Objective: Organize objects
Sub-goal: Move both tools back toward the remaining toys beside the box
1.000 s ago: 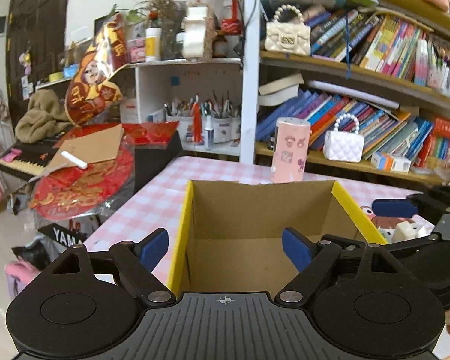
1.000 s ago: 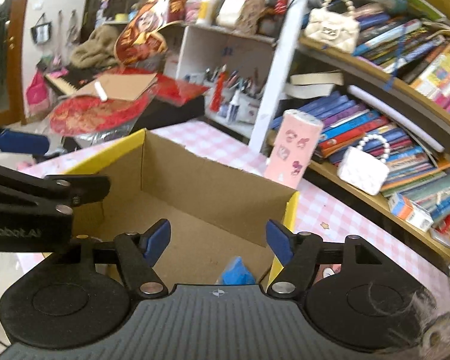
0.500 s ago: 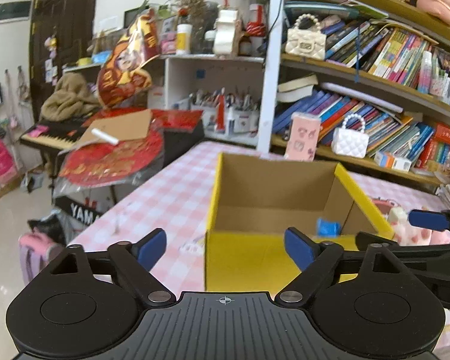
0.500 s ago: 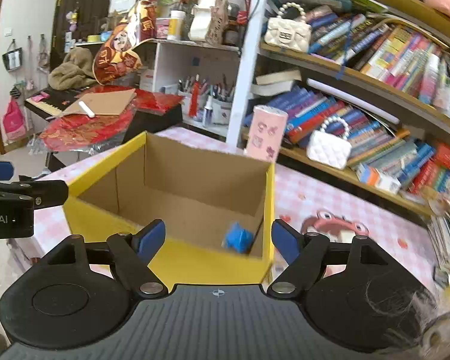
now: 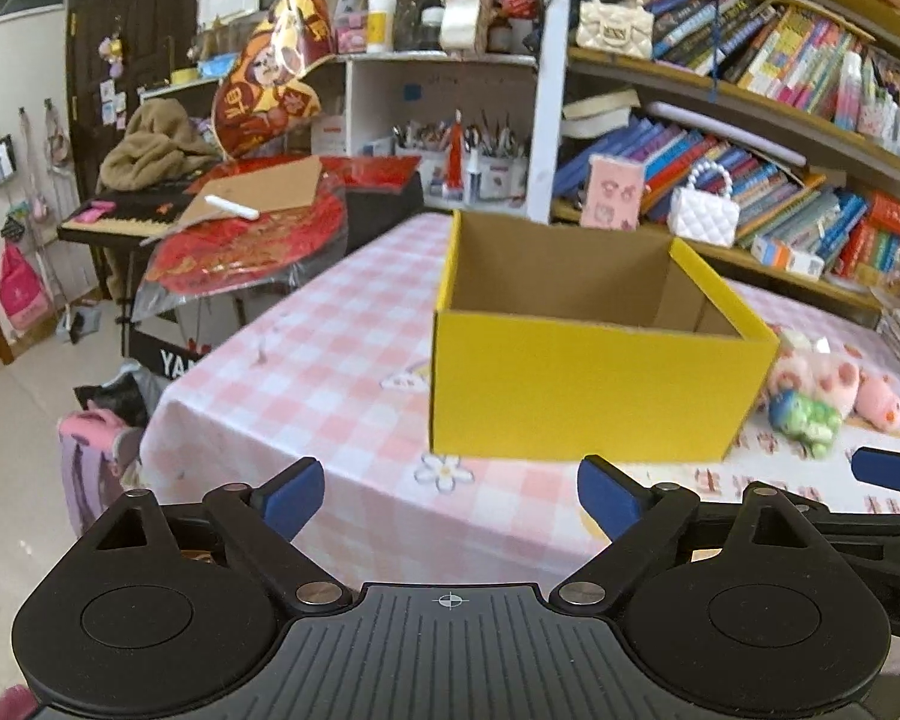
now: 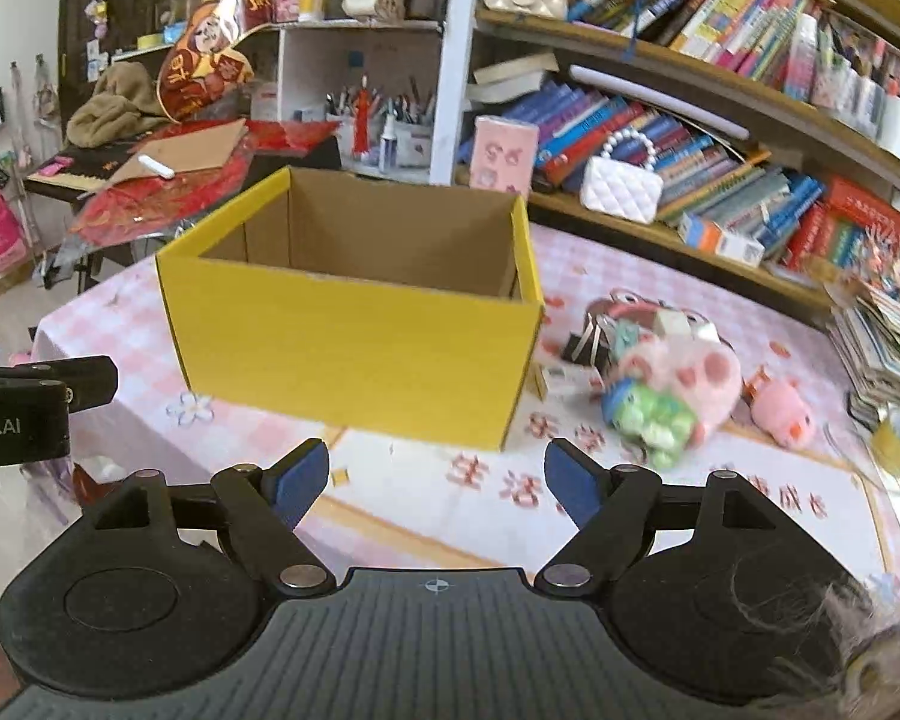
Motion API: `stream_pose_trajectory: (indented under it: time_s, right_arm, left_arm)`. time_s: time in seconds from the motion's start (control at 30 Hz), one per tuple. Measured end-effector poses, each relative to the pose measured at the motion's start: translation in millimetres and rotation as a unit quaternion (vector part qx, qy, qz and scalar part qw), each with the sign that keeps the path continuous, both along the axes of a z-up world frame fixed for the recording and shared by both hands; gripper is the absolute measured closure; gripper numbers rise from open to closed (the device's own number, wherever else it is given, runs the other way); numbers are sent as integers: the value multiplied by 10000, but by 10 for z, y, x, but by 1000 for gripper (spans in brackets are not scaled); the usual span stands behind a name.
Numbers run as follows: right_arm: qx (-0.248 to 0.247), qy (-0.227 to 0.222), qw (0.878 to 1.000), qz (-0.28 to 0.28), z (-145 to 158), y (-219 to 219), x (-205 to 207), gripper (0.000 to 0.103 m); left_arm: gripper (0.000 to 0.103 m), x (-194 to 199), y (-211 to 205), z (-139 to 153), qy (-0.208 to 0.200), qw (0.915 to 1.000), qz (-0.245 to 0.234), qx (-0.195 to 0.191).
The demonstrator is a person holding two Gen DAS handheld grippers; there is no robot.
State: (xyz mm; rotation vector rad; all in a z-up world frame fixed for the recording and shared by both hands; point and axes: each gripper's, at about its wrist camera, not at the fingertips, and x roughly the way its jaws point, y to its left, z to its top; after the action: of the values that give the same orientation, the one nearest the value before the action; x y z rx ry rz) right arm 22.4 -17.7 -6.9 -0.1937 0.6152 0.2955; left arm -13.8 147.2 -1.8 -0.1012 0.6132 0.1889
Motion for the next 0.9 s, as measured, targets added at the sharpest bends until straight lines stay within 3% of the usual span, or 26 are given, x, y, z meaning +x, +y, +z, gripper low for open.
stream_pose_trajectory:
  time_s: [0.33,0.9]
  right_arm:
    - [-10,381,9982,-472,-161,-211,-195,24]
    - [95,593,9832,-1721,-224,-909,-151,22]
  left_arm:
    - [9,-46,-235,-177,416,9984,-359,-96]
    - [9,296,-906,-237,490,9887,-1418,31]
